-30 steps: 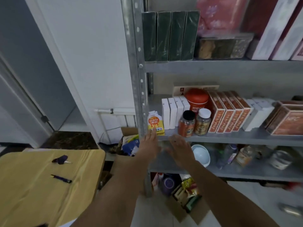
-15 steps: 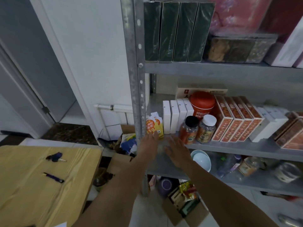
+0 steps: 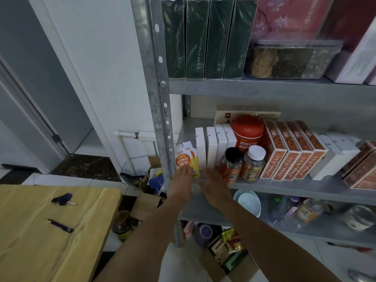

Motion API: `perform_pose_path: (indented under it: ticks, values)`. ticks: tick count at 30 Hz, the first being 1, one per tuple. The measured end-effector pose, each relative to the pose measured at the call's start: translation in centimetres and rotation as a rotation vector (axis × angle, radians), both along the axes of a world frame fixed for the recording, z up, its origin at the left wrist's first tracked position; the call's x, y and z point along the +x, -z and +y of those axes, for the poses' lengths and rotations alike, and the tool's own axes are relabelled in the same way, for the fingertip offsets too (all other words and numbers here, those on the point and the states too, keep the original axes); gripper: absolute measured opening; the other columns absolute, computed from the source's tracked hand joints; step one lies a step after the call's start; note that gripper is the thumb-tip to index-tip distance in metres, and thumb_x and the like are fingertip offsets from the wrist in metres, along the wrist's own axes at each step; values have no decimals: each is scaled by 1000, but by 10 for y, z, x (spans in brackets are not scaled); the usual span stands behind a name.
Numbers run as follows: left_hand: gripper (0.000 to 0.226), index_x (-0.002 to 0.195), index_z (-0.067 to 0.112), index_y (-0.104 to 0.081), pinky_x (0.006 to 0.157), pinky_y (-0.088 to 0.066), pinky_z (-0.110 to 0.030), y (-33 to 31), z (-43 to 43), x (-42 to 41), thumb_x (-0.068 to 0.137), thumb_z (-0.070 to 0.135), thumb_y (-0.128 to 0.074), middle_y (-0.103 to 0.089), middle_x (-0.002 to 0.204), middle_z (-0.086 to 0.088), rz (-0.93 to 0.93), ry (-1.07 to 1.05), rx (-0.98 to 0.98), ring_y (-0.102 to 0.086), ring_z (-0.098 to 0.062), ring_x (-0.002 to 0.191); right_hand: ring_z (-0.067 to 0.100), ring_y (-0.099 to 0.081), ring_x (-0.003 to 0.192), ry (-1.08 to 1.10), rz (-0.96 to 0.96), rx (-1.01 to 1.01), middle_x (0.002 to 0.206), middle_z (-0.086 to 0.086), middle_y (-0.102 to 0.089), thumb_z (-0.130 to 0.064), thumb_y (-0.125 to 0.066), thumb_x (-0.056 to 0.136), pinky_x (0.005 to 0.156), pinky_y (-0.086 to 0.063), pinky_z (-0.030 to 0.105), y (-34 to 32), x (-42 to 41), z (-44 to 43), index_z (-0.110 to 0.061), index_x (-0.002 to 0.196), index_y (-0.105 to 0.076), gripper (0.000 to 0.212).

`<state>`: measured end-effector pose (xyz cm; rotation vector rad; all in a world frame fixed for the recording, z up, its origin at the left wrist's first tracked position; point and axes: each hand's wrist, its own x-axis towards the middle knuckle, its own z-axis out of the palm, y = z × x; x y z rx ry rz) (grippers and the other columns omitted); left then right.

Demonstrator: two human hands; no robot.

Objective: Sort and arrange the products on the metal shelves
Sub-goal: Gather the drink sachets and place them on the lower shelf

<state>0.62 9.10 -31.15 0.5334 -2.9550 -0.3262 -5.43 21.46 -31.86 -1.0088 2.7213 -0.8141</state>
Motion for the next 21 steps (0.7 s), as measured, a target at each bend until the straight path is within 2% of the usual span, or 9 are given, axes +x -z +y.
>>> perform_pose_path:
  ticks: [2,5,7,9,12,15,18,21]
  values:
    - [59,140,14,-34,108,-39,-38,-2,-1,2,88,-5,-54,-36,152,-9,21,1,32,-33,-25,139,24,-36,134,3,-38,-50,145,6,-43,-38,-39,104,108,-33,37,-3,0,-4,-18,144,-38,45]
    - [82,156,24,-9,109,-39,-39,-2,1,7,91,-6,-48,-24,159,-6,58,6,85,-28,-25,144,25,-47,124,34,-132,-161,134,10,-53,-31,-37,105,101,-41,37,-5,0,-9,-14,132,-52,35]
    - [87,156,31,-5,107,-41,-41,-3,5,12,91,-8,-46,-23,160,-5,101,-11,129,-29,-27,143,25,-51,118,85,-193,-239,127,11,-57,-25,-38,105,94,-41,30,-6,1,-12,-10,123,-57,30]
    - [81,155,30,-16,106,-42,-40,-3,9,17,90,-10,-44,-26,158,-7,155,-40,194,-33,-28,141,26,-52,116,135,-218,-275,125,12,-58,-24,-39,105,91,-39,28,-8,2,-13,-8,121,-58,30]
    - [66,147,20,-40,100,-47,-40,-6,16,26,90,-12,-44,-44,147,-11,375,-129,359,-47,-29,129,26,-52,115,179,-248,-309,124,12,-58,-26,-37,106,97,-42,35,-9,7,-13,-9,121,-58,31]
    - [50,142,17,-47,91,-51,-35,-11,21,32,97,-4,-44,-58,132,-11,520,-256,452,-58,-26,115,26,-54,112,227,-313,-376,119,12,-59,-26,-35,106,99,-43,41,-9,14,-17,-8,115,-60,32]
    - [37,135,9,-53,90,-52,-41,-22,27,38,100,2,-44,-64,118,-11,678,-370,612,-62,-27,105,26,-54,109,378,-416,-469,115,10,-59,-25,-36,106,93,-41,34,-6,27,-19,-9,111,-59,28]
    - [33,124,1,-59,69,-50,-39,-30,34,50,94,-10,-49,-68,106,-16,862,-453,632,-65,-33,87,23,-53,99,563,-637,-584,110,11,-57,-24,-40,104,82,-39,30,-6,44,-22,-11,108,-56,21]
